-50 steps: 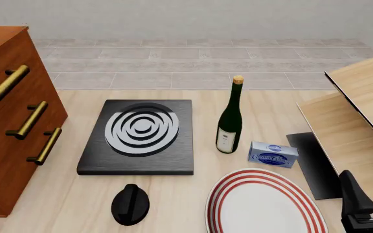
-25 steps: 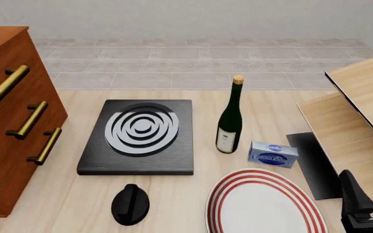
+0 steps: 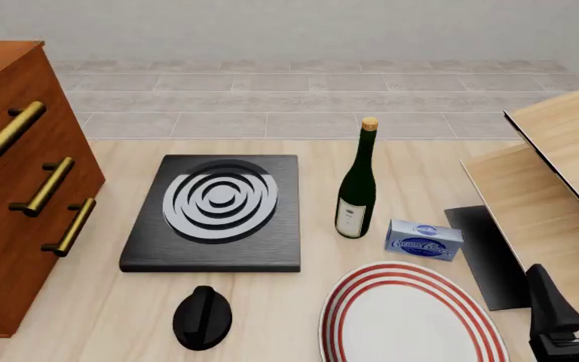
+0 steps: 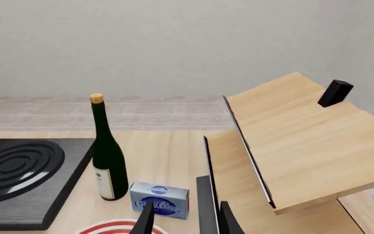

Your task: Put the bowl on the top of the cabinet.

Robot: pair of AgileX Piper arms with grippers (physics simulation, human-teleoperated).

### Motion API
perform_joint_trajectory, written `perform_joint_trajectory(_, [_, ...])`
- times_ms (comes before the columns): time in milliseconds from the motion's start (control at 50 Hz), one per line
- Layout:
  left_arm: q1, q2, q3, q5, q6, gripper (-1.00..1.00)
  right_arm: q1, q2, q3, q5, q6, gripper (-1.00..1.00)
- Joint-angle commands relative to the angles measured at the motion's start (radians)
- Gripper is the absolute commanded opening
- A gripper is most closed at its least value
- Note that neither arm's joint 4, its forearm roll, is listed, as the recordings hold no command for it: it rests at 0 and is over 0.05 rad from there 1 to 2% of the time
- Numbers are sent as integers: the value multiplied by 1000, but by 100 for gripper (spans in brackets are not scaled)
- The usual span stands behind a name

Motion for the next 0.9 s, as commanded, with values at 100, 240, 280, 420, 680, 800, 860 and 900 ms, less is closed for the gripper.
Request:
perform_joint_trajectory(100, [30,-13,65,-40,1,-100,2,-3,0,3,-7,100])
perform_joint_trajectory(240, [35,-20,93,-57,9,-100,2,0,0,-1,-7,100])
perform_joint_trajectory(280, [41,-21,105,-62,10,-100,3,5,0,-6,-8,100])
perform_joint_trajectory(420, [43,-27,140,-82,3,-100,4,7,0,-8,-8,100])
perform_joint_trajectory(680, [44,-21,202,-131,2,-100,6,3,0,-5,-13,100])
perform_joint_trajectory(800, [41,-28,221,-141,-8,-100,8,-6,0,4,-16,100])
perform_joint_trajectory(860, [40,-32,236,-149,-15,-100,9,-6,0,6,-17,100])
perform_joint_trajectory(900, [40,-34,245,-154,-17,-100,10,-8,0,7,-18,100])
